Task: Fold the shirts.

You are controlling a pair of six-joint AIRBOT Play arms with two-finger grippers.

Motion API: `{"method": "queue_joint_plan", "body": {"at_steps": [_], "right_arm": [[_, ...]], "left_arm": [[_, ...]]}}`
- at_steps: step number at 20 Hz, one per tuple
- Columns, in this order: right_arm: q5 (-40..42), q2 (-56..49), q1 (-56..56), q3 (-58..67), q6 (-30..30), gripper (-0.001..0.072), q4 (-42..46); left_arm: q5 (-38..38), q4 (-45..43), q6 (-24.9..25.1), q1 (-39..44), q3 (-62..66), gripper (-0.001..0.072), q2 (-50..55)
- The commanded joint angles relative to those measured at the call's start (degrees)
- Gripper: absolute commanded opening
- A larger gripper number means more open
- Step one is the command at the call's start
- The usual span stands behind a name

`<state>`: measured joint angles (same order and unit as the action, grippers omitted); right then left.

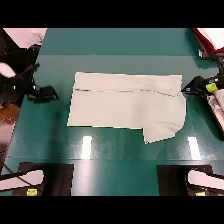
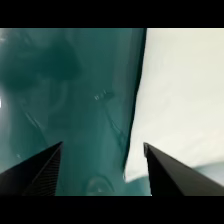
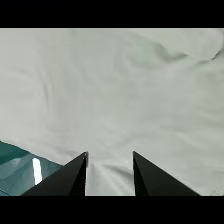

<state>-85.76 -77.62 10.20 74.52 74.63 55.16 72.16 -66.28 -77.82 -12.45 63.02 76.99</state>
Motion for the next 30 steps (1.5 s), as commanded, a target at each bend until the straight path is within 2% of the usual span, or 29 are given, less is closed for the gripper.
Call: {"method": "queue_joint_plan", "body": {"at_steps": [1, 4, 7, 13, 14, 15, 16, 17, 18, 21, 25, 30], "right_arm": [[2.36, 5.62, 0.72, -6.25, -1.27, 0.0313, -1.64], [2.84, 7.85, 0.63, -8.7, -1.25, 0.0313, -1.62], [2.21, 9.2, 0.63, -8.7, -1.22, 0.0313, -1.66], [2.21, 12.31, 0.63, -8.72, -1.22, 0.0313, -1.53], [2.05, 12.83, 0.7, -8.72, -1.22, 0.0313, -1.07], [1.79, 13.29, 0.74, -8.74, -1.22, 0.0314, -0.31], [1.09, 13.73, 0.79, -8.74, -1.18, 0.0313, 1.36], [0.22, 14.05, 1.27, -8.74, -1.09, 0.0313, 3.17], [-0.94, 14.27, 2.01, -8.83, -0.83, 0.0313, 4.72], [-1.73, 16.57, 6.75, -13.94, -0.42, 0.0313, 6.67], [0.55, 19.39, 15.54, -30.18, -0.59, 0.0317, 6.45], [6.84, 19.34, 15.08, -42.27, -3.17, 0.0317, 5.95]], "left_arm": [[-2.6, 5.64, 4.09, -2.64, -14.05, 0.0603, -5.9], [-5.44, 12.37, 7.45, -2.64, -19.82, 0.0601, -6.05], [-7.26, 14.91, 9.18, -2.58, -22.86, 0.0601, -6.05], [-12.96, 15.28, 8.87, 4.98, -25.51, 0.0601, -6.05], [-13.44, 15.74, 7.78, 5.73, -25.51, 0.0553, -6.05], [-13.44, 16.26, 7.34, 5.92, -25.46, 0.0283, -6.05], [-13.53, 17.11, 7.37, 5.92, -25.4, 0.012, -6.1], [-13.49, 17.18, 7.37, 5.92, -25.03, 0.0107, -6.12], [-12.79, 17.18, 7.5, 5.92, -24.17, 0.0031, -6.12], [-10.86, 17.07, 7.61, 5.92, -20.7, 0.003, -7.34], [-9.9, 17.09, 7.78, 5.92, -17.73, 0.0031, -8.37], [-9.9, 17.03, 7.76, 5.92, -17.7, 0.0031, -8.37]]}}
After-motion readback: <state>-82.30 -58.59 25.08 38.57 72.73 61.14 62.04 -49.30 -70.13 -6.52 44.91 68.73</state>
